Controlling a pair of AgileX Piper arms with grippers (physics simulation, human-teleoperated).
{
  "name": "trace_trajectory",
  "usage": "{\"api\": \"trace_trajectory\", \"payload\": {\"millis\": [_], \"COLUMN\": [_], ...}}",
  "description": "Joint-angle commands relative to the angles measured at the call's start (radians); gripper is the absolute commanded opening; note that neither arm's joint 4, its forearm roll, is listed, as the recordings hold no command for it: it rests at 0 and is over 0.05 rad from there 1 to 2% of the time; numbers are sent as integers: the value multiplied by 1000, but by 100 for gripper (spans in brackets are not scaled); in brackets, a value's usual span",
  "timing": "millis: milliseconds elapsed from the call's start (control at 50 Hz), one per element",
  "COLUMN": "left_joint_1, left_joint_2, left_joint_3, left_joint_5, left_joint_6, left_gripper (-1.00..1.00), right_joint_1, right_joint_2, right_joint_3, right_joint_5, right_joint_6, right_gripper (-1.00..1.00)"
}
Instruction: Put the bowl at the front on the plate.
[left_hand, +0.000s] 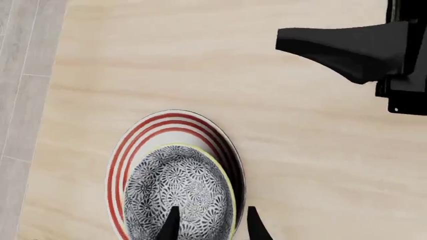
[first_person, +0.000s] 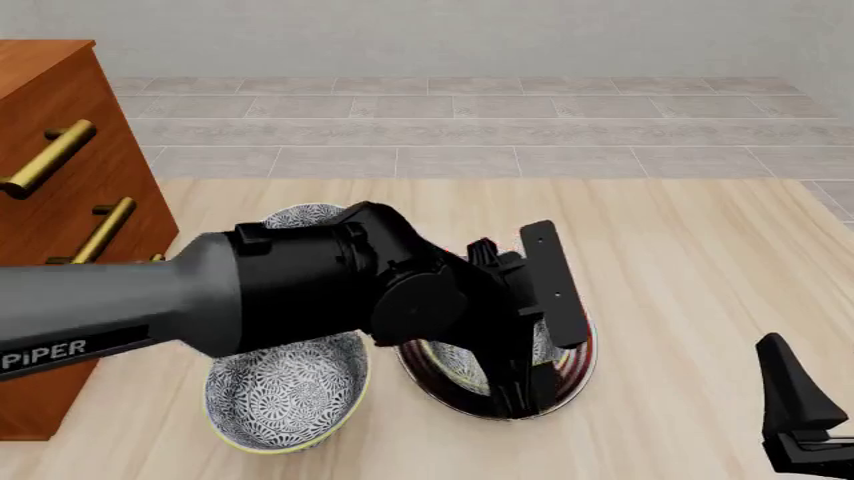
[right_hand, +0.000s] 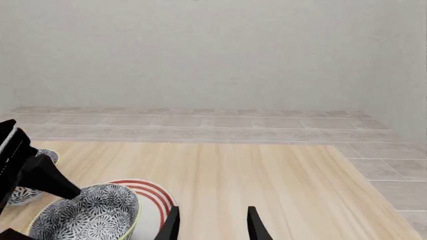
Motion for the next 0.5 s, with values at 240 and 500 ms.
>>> {"api": "trace_trajectory", "payload": {"millis": [240, 500], "left_joint_1": [44, 57], "left_joint_2": [-159, -232], "left_joint_3": [-204, -378], "left_joint_5": [165, 279], "left_joint_6": [49, 22], "left_gripper": [100, 100], "right_joint_1": [-3, 8], "right_joint_2": [0, 0], "right_joint_3": [-8, -4], "right_joint_5": [4, 5], "right_joint_6": [-4, -15], "right_gripper": [100, 100]}}
